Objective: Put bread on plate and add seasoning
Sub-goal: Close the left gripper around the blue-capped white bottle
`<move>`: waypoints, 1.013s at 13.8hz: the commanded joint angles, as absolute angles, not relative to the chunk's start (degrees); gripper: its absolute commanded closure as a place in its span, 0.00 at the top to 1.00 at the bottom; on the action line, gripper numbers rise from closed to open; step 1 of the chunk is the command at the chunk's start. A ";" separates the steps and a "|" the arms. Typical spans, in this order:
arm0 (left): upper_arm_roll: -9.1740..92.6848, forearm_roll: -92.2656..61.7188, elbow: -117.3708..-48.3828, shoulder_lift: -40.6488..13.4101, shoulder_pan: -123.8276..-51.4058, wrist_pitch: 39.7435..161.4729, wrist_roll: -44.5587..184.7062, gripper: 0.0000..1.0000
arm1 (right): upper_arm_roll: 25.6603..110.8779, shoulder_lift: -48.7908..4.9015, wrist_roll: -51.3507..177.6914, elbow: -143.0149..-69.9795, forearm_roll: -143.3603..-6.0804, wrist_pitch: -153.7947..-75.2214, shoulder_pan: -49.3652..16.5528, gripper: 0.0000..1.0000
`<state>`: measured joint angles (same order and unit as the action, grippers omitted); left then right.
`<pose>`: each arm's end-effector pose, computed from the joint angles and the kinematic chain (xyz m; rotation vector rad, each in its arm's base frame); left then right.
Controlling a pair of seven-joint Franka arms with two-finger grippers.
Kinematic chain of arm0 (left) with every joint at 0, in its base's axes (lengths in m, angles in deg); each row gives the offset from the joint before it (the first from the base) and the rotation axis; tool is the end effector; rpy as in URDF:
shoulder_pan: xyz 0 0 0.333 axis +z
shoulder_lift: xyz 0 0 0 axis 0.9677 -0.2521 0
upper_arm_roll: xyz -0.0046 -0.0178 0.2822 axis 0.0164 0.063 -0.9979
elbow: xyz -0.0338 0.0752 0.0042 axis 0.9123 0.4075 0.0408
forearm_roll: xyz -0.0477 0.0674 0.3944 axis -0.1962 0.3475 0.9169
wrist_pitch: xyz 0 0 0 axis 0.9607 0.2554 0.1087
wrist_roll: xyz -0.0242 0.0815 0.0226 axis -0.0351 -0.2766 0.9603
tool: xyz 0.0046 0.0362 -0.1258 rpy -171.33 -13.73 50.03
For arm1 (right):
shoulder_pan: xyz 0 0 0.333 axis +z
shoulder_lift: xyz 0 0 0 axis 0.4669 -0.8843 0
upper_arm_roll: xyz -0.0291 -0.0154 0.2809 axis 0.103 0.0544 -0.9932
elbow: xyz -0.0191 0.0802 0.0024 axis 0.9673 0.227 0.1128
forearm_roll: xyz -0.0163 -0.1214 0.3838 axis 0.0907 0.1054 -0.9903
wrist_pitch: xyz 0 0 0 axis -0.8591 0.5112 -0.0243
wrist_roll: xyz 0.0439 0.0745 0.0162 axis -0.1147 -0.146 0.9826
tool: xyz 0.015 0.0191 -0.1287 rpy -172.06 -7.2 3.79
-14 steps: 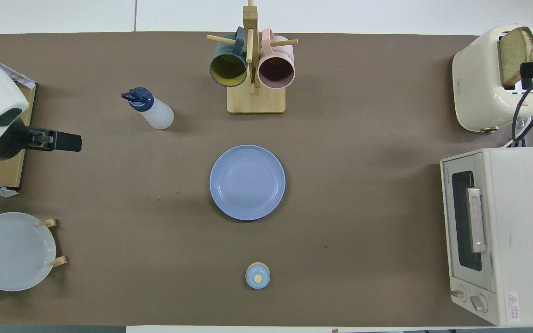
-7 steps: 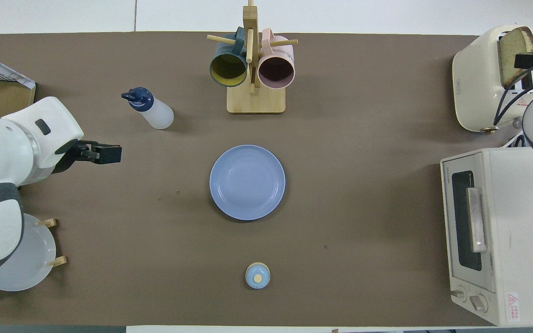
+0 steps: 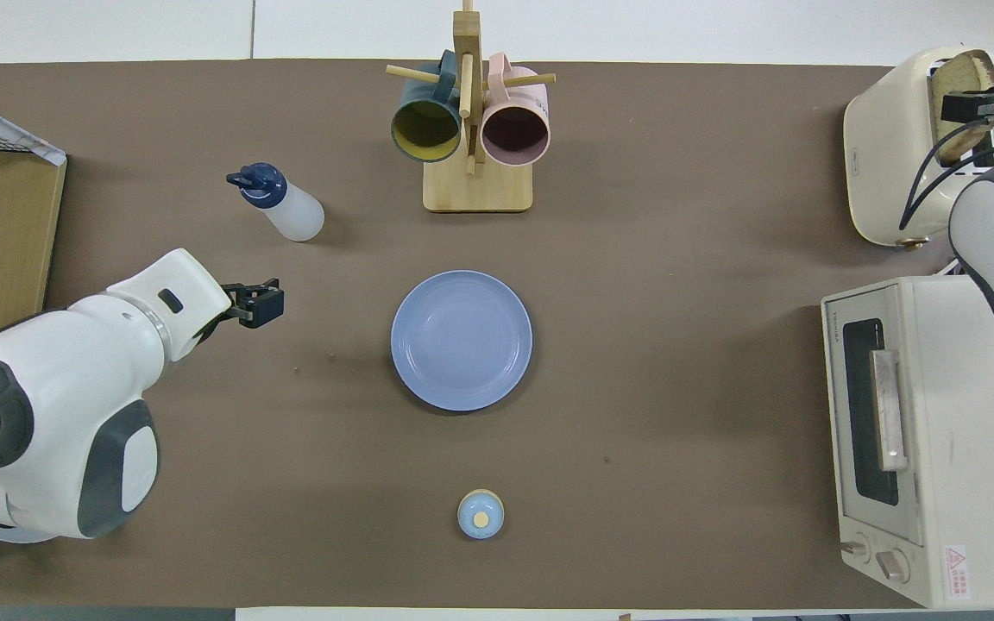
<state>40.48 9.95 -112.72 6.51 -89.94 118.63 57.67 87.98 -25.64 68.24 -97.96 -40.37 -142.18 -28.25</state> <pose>0.5073 -0.1483 0.3676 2.9608 -0.3453 0.7210 0.6912 -0.1438 0.4273 2.8107 0.1103 0.7323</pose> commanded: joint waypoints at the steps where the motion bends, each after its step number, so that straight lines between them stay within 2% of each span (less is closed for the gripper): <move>1: 40.22 9.86 -118.33 6.30 -91.04 129.09 61.12 1.00 | 87.51 -26.11 72.12 -94.26 -40.00 -137.73 -28.71 0.66; 3: 40.22 9.78 -119.57 2.53 -91.31 137.44 62.01 1.00 | 87.51 -26.29 72.31 -93.98 -39.91 -137.45 -28.71 0.62; 8: 40.13 8.55 -119.67 -7.41 -92.10 153.45 62.98 1.00 | 87.34 -26.38 72.40 -93.97 -39.91 -138.06 -28.62 0.62; 11: 39.96 2.85 -119.14 -13.12 -94.99 161.97 62.89 1.00 | 87.07 -26.47 71.70 -95.11 -40.09 -140.52 -27.05 0.63; 14: 39.52 1.16 -118.26 -14.37 -96.14 162.53 62.80 1.00 | 87.07 -26.47 72.75 -95.21 -40.00 -140.44 -27.56 0.61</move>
